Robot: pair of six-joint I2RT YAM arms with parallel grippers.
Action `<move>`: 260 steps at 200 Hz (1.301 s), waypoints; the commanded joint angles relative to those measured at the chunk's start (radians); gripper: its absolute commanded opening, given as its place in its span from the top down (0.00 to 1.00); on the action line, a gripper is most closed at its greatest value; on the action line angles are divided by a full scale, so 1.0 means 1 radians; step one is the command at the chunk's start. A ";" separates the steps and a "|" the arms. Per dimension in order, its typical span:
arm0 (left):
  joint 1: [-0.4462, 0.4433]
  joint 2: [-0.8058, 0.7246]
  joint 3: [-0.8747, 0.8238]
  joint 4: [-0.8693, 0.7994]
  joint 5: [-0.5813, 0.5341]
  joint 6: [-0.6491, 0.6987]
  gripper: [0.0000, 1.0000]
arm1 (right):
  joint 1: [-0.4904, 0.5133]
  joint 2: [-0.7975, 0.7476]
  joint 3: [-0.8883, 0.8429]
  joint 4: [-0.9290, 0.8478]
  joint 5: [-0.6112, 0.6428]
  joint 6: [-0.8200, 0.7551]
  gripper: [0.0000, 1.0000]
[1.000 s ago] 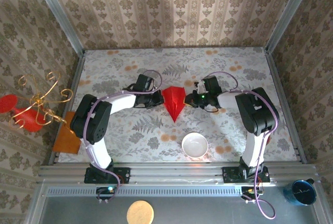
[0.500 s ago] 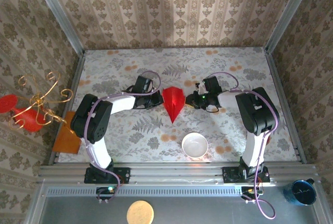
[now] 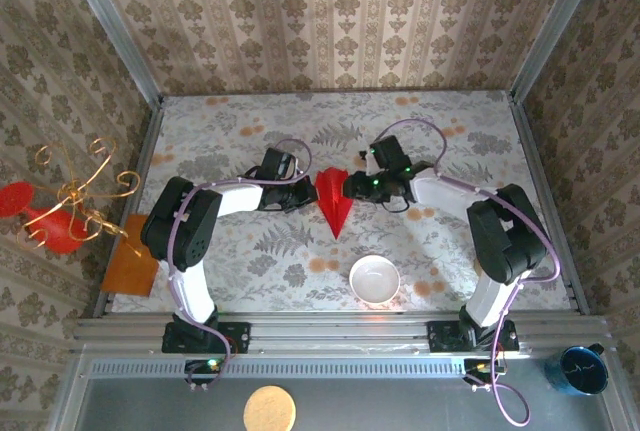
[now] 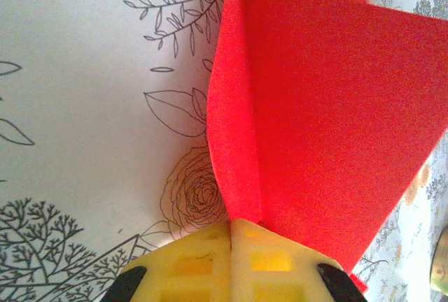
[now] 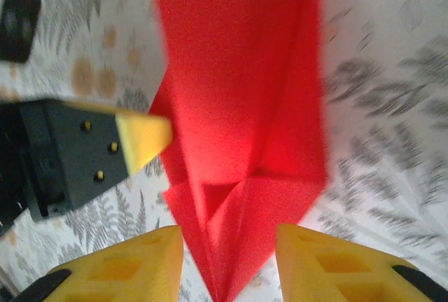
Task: Fold a paper plane with a square sheet of paper (pick it up from the middle)
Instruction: Move the paper plane to the top-center of the table.
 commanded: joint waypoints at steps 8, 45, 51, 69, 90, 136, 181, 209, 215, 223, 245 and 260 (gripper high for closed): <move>0.000 0.003 0.006 0.013 0.031 -0.008 0.95 | 0.069 0.050 0.058 -0.116 0.132 -0.021 0.56; 0.000 -0.003 0.005 0.025 0.044 -0.016 0.96 | 0.106 0.113 0.100 -0.135 0.138 -0.006 0.52; 0.000 -0.004 0.004 0.025 0.047 -0.016 0.95 | 0.110 0.118 0.104 -0.133 0.134 -0.005 0.49; -0.001 -0.009 0.003 0.028 0.049 -0.017 0.95 | 0.117 0.126 0.100 -0.099 0.079 -0.008 0.41; -0.002 -0.009 0.003 0.028 0.051 -0.017 0.96 | 0.118 0.136 0.094 -0.072 0.049 0.005 0.39; -0.005 -0.009 0.005 0.036 0.063 -0.023 0.95 | 0.120 0.183 0.126 -0.084 0.032 0.008 0.40; -0.007 -0.009 0.005 0.037 0.072 -0.023 0.95 | 0.122 0.200 0.141 -0.089 0.030 0.010 0.38; -0.006 -0.009 0.006 0.036 0.072 -0.025 0.94 | 0.121 0.207 0.150 -0.109 0.052 0.015 0.41; -0.006 -0.009 0.007 0.036 0.072 -0.024 0.94 | 0.121 0.207 0.150 -0.110 0.056 0.017 0.42; -0.008 -0.009 0.008 0.035 0.071 -0.025 0.94 | 0.119 0.205 0.149 -0.111 0.062 0.021 0.45; -0.008 -0.009 0.006 0.034 0.071 -0.023 0.94 | 0.116 0.196 0.147 -0.118 0.081 0.026 0.50; -0.008 -0.009 0.005 0.033 0.071 -0.023 0.94 | 0.116 0.191 0.149 -0.132 0.103 0.027 0.53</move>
